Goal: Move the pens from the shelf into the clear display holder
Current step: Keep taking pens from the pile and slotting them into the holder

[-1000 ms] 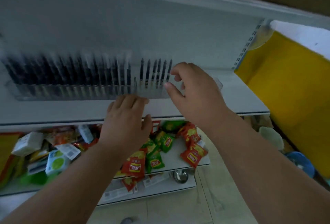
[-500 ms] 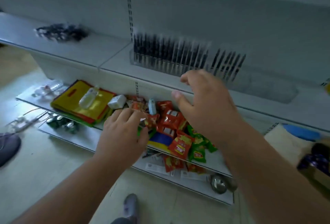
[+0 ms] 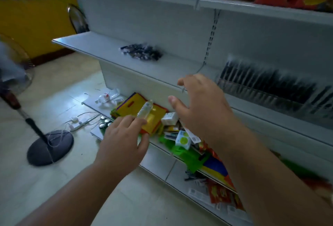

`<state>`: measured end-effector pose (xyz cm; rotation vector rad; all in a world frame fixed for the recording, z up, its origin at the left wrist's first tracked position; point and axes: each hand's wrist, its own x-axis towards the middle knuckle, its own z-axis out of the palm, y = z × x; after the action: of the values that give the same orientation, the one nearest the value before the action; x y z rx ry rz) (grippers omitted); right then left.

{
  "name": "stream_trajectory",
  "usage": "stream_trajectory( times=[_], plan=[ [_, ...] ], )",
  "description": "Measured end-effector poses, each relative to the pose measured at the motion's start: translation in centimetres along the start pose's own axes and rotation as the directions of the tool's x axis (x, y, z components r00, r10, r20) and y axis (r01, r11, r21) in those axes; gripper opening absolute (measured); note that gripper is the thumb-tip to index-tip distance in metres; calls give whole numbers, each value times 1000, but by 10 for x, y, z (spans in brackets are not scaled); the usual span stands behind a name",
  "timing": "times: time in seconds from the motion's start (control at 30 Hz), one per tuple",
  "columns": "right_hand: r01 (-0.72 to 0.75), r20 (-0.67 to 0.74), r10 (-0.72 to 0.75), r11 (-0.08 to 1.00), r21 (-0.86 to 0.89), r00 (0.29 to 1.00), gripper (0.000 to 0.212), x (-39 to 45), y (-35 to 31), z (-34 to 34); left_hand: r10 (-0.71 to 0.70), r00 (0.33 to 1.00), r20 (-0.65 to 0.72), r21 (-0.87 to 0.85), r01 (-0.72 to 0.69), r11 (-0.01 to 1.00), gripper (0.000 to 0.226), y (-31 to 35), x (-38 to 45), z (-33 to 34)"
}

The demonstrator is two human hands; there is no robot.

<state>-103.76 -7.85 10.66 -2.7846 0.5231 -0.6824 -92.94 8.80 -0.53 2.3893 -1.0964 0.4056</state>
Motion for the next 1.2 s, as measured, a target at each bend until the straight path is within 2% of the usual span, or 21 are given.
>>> stream_trajectory(
  times=[0.13, 0.27, 0.43, 0.73, 0.93, 1.03, 1.2],
  plan=[
    [24, 23, -24, 1000, 16, 999, 41, 50, -60, 43, -43, 999, -9, 76, 43, 996, 34, -74, 11, -24],
    [49, 44, -50, 998, 37, 998, 40, 96, -88, 69, -77, 997, -24, 104, 79, 991, 33, -122, 33, -30],
    [49, 45, -51, 998, 40, 998, 39, 150, -79, 99, -105, 994, 28, 83, 103, 991, 37, -157, 76, -7],
    [38, 67, -42, 997, 67, 997, 38, 286, -49, 157, -111, 993, 44, 92, 106, 990, 36, -207, 206, 27],
    [41, 93, -43, 999, 21, 995, 39, 364, -49, 189, -127, 990, 59, 59, 123, 991, 41, -246, 278, 43],
    [23, 104, -24, 1000, 9, 994, 39, 385, -51, 211, -99, 993, 67, 49, 95, 994, 41, -273, 304, 54],
    [-92, 62, 96, 994, -53, 993, 40, 423, -57, 239, 18, 986, 168, -13, -16, 1000, 38, -321, 371, 77]
  ],
)
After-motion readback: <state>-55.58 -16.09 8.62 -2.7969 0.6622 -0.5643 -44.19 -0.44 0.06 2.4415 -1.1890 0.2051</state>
